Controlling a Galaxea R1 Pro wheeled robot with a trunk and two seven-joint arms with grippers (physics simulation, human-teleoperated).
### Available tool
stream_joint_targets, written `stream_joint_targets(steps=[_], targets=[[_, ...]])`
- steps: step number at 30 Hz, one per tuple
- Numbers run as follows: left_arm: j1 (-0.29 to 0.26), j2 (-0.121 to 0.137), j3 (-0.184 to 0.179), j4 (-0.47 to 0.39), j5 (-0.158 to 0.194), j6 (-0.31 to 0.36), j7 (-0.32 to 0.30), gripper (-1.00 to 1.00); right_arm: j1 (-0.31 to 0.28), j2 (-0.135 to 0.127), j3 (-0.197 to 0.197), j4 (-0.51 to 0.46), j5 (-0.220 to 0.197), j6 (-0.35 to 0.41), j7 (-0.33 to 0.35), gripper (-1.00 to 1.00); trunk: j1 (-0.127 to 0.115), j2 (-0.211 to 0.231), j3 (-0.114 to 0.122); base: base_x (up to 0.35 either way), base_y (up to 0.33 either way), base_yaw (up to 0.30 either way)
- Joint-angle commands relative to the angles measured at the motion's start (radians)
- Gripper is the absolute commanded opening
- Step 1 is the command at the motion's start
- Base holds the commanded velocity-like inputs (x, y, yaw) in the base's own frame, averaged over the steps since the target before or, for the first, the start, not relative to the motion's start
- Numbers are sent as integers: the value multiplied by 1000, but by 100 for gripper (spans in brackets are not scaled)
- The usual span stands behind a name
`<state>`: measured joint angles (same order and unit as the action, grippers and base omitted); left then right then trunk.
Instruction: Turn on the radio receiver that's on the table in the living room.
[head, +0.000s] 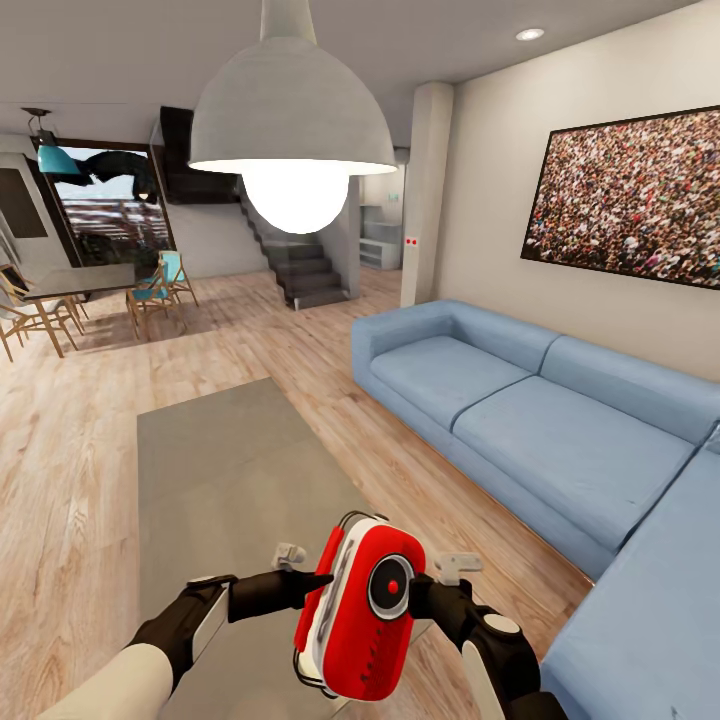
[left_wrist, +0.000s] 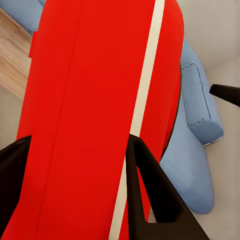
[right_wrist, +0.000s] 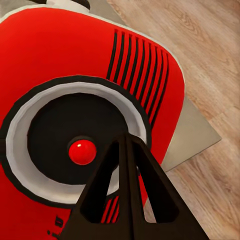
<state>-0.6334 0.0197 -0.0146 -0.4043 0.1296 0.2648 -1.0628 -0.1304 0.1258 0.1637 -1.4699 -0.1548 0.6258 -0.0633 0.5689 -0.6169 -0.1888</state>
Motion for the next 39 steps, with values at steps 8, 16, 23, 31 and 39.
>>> stream_joint_targets(steps=[8, 16, 23, 31, 39], targets=[[0, -4, 2, -1, 4, 2, 2, -100, 0, 0, 0, 0, 0, 2, 0, -100, 0, 0, 0, 0, 0, 0], [0, -9, 2, -1, 2, 2, 5, -100, 0, 0, 0, 2, -3, 5, 72, -100, 0, 0, 0, 0, 0, 0], [0, -9, 2, -1, 2, 2, 5, -100, 0, 0, 0, 6, -5, 6, 84, -100, 0, 0, 0, 0, 0, 0], [0, -5, 2, -1, 5, 2, -5, -100, 0, 0, 0, 6, -6, 7, 86, -100, 0, 0, 0, 0, 0, 0], [0, 5, 2, -1, 5, 1, -80, -100, 0, 0, 0, 9, -7, 8, 86, -100, 0, 0, 0, 0, 0, 0]])
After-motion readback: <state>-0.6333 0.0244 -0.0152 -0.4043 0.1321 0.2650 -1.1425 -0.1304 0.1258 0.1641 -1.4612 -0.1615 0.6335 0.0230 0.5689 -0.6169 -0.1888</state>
